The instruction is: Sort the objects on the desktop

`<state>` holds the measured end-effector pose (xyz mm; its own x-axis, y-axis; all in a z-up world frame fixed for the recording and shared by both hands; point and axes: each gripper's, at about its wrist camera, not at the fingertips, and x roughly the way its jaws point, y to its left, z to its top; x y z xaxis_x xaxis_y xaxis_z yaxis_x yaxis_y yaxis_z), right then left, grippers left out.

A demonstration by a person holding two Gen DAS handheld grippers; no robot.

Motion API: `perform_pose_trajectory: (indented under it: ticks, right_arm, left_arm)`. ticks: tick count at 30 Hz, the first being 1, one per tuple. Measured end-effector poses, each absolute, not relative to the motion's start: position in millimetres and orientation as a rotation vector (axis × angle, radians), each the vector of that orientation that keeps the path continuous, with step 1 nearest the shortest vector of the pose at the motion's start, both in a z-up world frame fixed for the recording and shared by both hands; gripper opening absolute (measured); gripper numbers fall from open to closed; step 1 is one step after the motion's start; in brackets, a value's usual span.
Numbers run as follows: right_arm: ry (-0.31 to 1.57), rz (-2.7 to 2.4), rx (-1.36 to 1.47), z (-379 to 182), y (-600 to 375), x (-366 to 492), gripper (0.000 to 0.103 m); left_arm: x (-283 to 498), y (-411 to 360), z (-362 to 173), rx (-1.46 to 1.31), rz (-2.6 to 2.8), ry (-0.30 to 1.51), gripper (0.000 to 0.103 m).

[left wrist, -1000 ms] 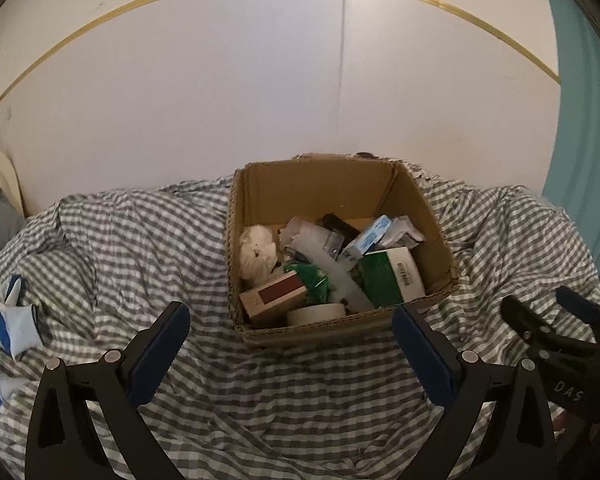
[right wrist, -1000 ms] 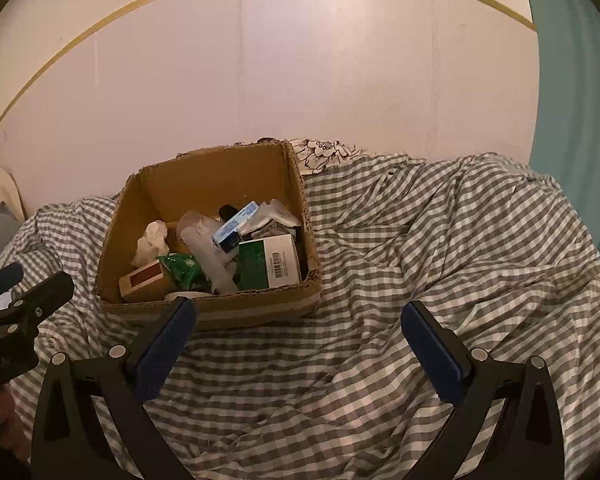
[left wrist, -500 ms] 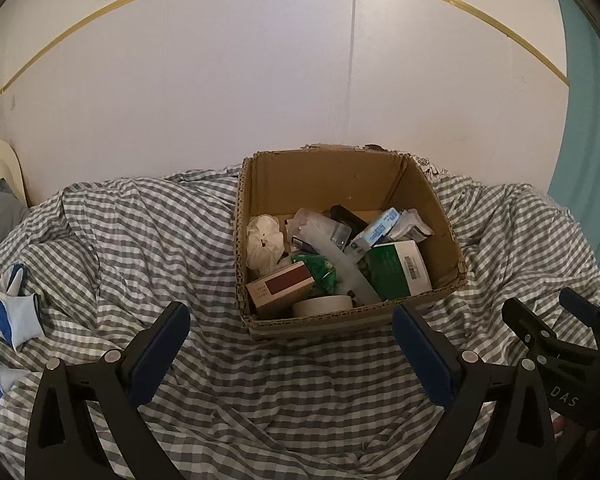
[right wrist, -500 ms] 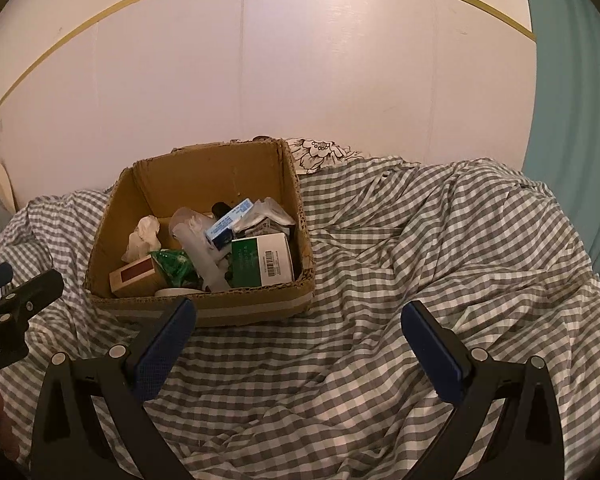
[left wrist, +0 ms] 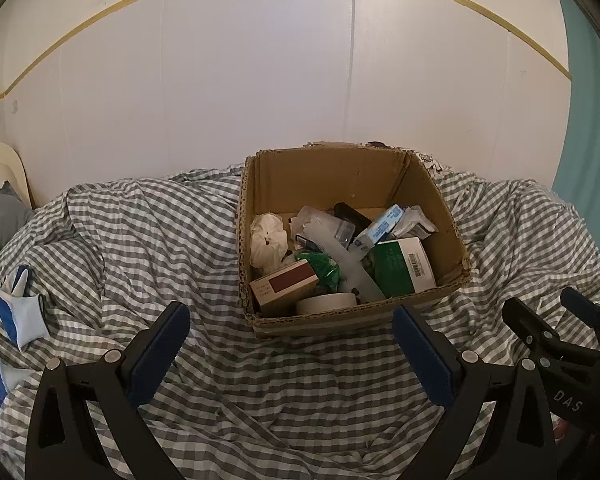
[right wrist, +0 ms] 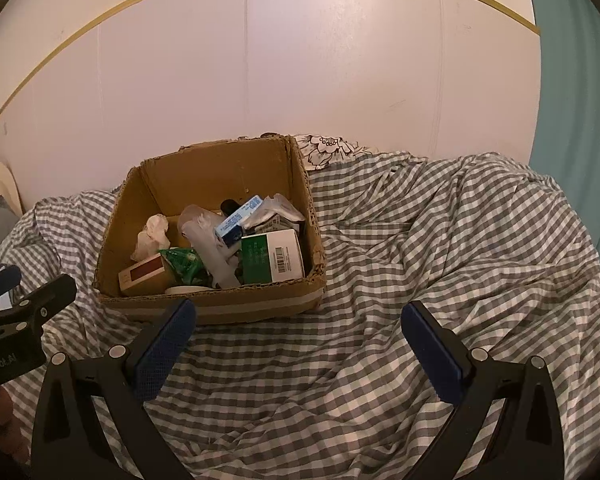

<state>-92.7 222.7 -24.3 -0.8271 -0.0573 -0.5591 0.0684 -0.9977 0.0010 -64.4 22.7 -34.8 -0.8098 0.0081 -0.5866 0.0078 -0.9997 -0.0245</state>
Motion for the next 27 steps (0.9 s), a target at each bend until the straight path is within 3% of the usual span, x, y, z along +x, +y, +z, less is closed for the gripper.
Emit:
perform_pose_trajectory:
  ticks: [8, 27]
  right_arm:
    - [0.023, -2.944, 0.909, -24.8, 222.6, -93.2, 0.103]
    - [0.042, -2.937, 0.936, -30.4, 222.5, -95.9, 0.103]
  left_arm:
    - [-63.6, 26.3, -32.2, -0.95, 3.006, 0.014, 0.103]
    - [-69.1, 19.0, -38.6, -1.015, 2.975, -0.098, 0.103]
